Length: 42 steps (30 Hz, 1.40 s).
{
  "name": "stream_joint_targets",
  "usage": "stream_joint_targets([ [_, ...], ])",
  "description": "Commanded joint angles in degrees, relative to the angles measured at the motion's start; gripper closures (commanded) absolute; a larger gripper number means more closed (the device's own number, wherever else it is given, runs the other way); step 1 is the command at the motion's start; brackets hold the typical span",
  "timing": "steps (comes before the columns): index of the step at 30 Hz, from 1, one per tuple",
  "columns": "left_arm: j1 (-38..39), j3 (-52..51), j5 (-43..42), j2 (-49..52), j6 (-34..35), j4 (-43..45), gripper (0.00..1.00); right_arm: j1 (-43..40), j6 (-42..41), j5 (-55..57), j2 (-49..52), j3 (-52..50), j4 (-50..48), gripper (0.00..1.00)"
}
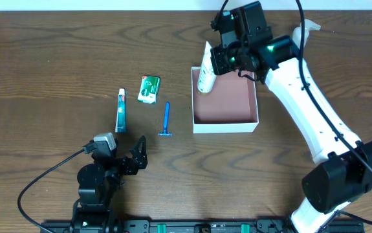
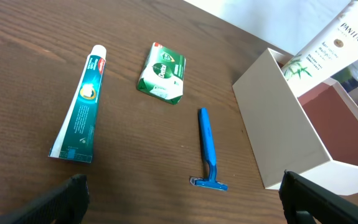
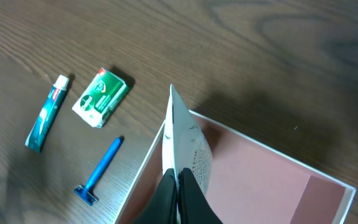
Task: Pack container
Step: 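Lower the bottle upright into the box and open the right gripper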
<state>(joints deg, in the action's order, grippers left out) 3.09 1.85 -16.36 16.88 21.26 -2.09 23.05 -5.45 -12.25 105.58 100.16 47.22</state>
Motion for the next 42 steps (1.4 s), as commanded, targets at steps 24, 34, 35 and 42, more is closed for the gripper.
stream_joint_targets([
  [24,-0.3,-0.9,-0.8,-0.1,0.5,-2.1,0.02,1.7,-1.4,-1.3,-0.4,-2.8,-5.9,0.99],
  [34,-0.3,-0.9,-0.8,-0.1,0.5,-2.1,0.02,1.7,-1.4,-1.3,-0.4,-2.8,-7.5,0.87],
  [35,-0.3,-0.9,-0.8,-0.1,0.5,-2.1,0.02,1.7,-1.4,-1.6,-0.4,-2.8,-7.9,0.88],
  [42,-0.3,-0.9,-0.8,-0.1,0.5,-2.1,0.02,1.2,-2.4,-1.2,-0.6,-2.2,-10.9,0.78],
])
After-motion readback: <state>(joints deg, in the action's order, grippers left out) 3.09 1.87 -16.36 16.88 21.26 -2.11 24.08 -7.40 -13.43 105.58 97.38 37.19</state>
